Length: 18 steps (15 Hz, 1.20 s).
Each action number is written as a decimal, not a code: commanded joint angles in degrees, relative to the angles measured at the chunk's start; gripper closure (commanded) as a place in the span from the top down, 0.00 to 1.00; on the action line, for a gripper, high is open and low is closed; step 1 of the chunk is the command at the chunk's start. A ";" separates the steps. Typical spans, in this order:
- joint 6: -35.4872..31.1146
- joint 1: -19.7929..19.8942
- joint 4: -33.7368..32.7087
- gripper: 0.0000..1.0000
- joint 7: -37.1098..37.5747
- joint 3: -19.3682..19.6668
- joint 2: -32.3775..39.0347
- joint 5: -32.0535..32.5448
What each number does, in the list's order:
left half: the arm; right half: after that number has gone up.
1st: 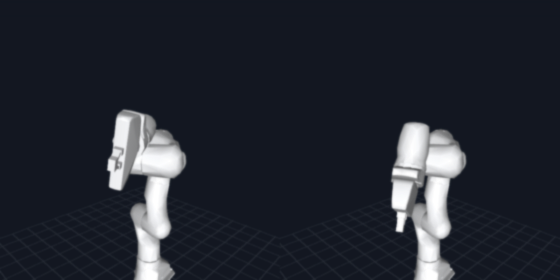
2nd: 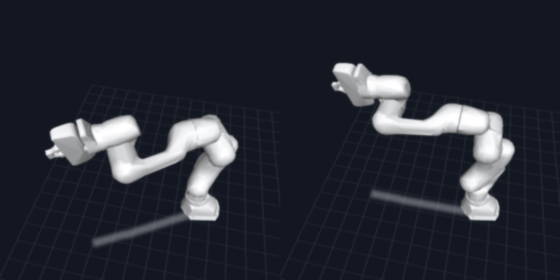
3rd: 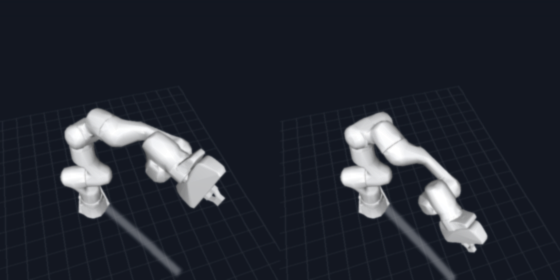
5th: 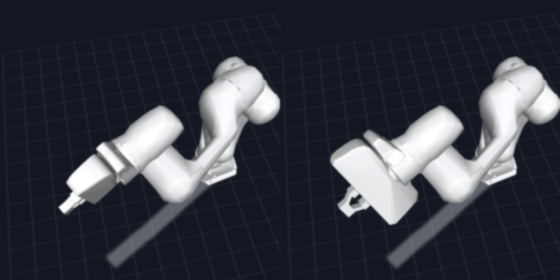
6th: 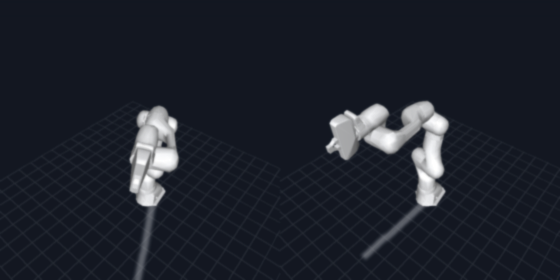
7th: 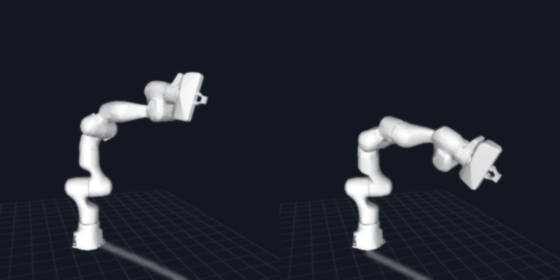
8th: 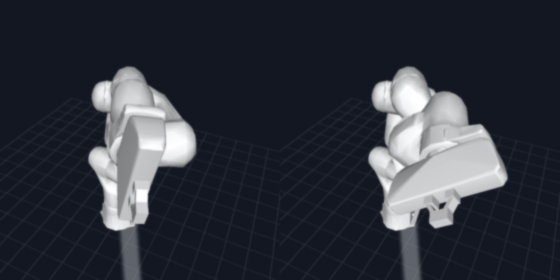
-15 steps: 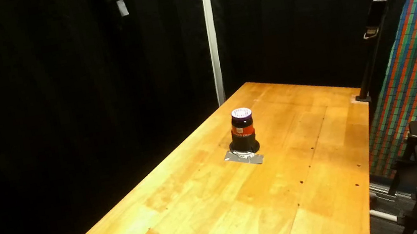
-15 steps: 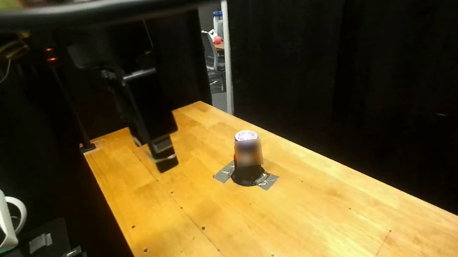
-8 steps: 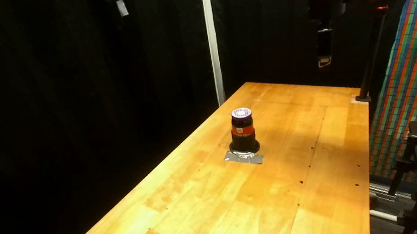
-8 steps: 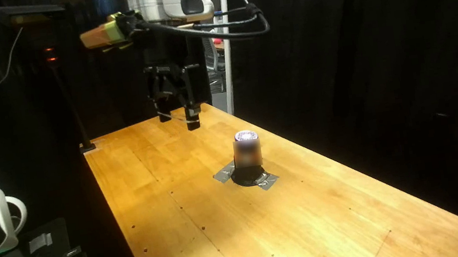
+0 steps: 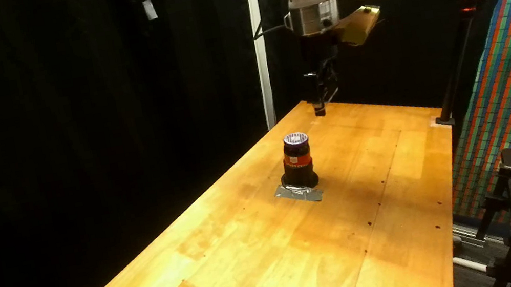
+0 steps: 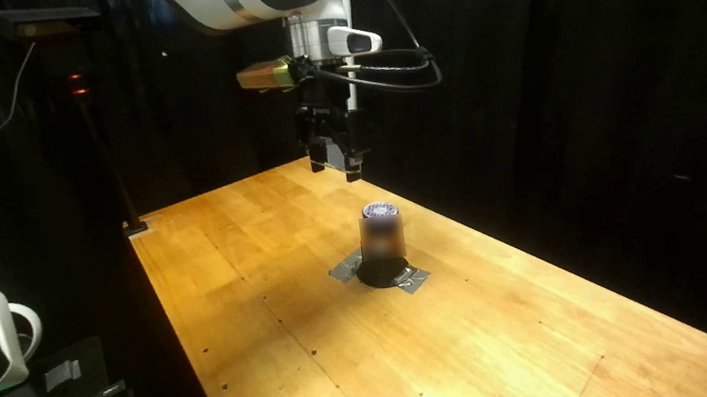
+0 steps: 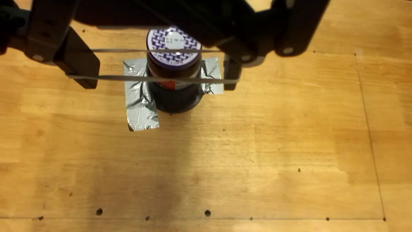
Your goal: Put a rubber band around the base of the cup
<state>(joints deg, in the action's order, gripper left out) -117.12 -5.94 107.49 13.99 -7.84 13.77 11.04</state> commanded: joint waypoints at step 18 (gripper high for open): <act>17.92 -2.99 -48.35 1.00 -3.86 5.61 39.63 -4.39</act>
<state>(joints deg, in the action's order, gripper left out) -103.28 -8.57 64.54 12.38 -2.61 50.04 8.53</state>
